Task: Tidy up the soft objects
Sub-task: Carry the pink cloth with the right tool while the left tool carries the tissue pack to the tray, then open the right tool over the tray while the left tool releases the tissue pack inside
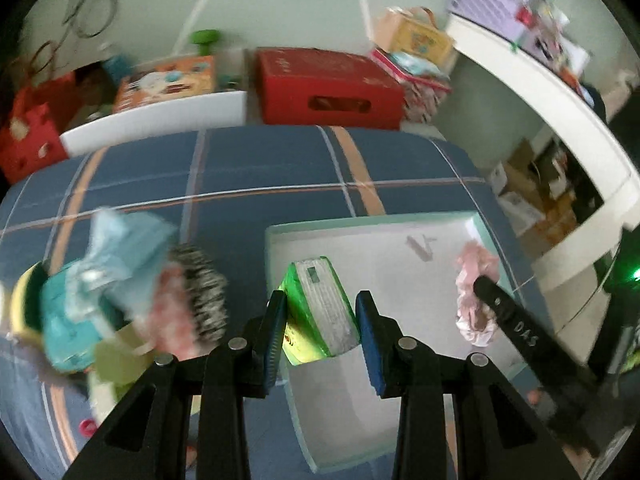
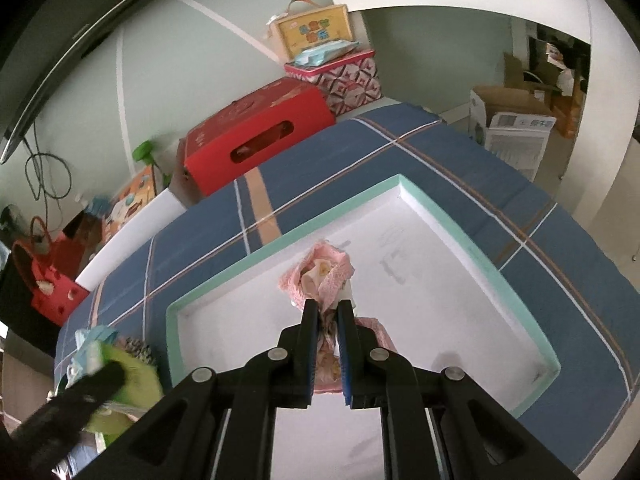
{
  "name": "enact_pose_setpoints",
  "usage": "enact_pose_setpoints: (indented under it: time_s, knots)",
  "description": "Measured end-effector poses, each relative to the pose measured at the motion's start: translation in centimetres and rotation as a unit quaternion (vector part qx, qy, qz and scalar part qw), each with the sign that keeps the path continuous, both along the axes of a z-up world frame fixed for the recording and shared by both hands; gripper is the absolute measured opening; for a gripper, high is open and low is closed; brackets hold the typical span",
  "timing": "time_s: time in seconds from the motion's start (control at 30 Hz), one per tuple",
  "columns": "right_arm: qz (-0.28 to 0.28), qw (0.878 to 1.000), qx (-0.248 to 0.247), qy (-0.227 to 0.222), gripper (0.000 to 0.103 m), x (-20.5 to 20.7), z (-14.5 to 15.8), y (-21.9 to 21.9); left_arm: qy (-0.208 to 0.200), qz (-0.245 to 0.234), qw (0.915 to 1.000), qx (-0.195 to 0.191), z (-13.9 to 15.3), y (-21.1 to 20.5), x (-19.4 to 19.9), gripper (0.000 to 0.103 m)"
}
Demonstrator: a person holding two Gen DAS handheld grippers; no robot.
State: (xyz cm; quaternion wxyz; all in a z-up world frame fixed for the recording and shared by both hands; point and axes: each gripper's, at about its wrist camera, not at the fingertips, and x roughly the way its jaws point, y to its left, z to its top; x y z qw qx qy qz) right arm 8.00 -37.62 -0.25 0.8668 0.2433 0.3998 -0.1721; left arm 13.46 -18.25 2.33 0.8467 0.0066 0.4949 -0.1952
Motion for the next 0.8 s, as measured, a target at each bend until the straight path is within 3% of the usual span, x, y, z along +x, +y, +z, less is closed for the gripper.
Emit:
enact_pose_setpoints:
  time_s: [0.27, 0.67, 0.8]
  knots:
    - [-0.016, 1.0, 0.002, 0.011, 0.011, 1.6, -1.5, -1.5, -0.023, -0.037, 0.9986, 0.03, -2.7, -4.7, 1.9, 0.037]
    - [-0.027, 0.999, -0.011, 0.032, 0.014, 2.1, -1.4, -2.1, -0.022, -0.04, 0.9988, 0.021, -3.4, -6.6, 3.2, 0.038]
    - [-0.027, 0.999, -0.015, 0.038, 0.014, 2.0, -1.2, -2.1, -0.004, -0.033, 0.9994, 0.006, -3.6, -6.0, 3.3, 0.042]
